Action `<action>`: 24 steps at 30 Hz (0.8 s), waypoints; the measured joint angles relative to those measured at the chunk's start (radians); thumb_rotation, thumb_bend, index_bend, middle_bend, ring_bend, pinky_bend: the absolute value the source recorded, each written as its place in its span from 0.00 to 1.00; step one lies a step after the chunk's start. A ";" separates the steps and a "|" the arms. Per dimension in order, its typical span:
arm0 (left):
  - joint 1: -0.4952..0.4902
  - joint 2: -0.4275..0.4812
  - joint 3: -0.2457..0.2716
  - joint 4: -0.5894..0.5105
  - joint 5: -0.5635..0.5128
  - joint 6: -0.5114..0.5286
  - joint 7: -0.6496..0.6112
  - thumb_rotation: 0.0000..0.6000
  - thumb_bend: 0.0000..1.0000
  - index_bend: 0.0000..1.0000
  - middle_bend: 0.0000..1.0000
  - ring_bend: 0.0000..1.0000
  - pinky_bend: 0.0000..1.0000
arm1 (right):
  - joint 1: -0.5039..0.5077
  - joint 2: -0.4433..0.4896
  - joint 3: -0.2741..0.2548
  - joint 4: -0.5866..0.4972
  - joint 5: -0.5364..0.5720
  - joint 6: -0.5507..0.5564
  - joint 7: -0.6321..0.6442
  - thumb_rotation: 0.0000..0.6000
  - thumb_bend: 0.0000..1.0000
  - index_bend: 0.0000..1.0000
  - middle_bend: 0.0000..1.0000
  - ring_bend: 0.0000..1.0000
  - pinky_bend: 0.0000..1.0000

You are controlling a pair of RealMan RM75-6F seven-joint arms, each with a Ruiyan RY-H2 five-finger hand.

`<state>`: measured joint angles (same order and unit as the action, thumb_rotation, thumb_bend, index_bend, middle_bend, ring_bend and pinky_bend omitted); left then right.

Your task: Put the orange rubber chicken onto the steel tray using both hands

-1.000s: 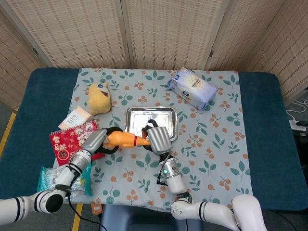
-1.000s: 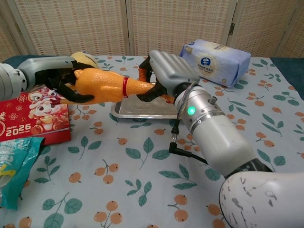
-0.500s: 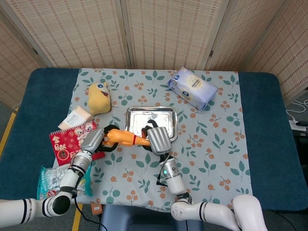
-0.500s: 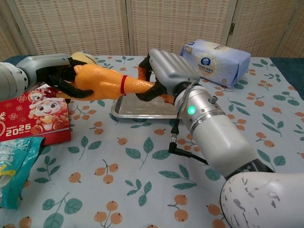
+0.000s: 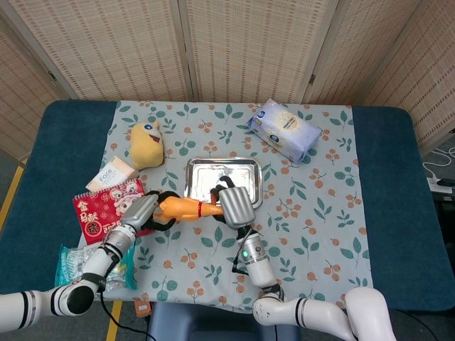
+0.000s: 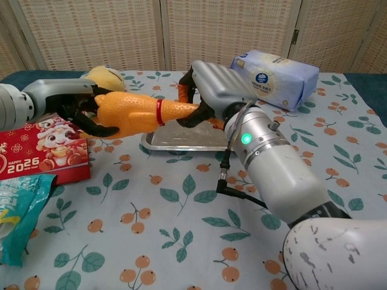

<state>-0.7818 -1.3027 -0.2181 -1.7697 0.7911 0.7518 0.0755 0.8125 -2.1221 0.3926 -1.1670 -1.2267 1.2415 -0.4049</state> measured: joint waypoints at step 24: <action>0.023 0.044 -0.029 0.100 0.157 0.052 -0.157 1.00 0.37 0.00 0.00 0.00 0.00 | -0.021 0.038 0.001 0.001 0.001 0.010 0.015 1.00 0.34 0.86 0.57 0.71 0.92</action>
<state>-0.7585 -1.2591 -0.2468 -1.6699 0.9483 0.8041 -0.0813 0.7916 -2.0844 0.3939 -1.1663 -1.2262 1.2517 -0.3900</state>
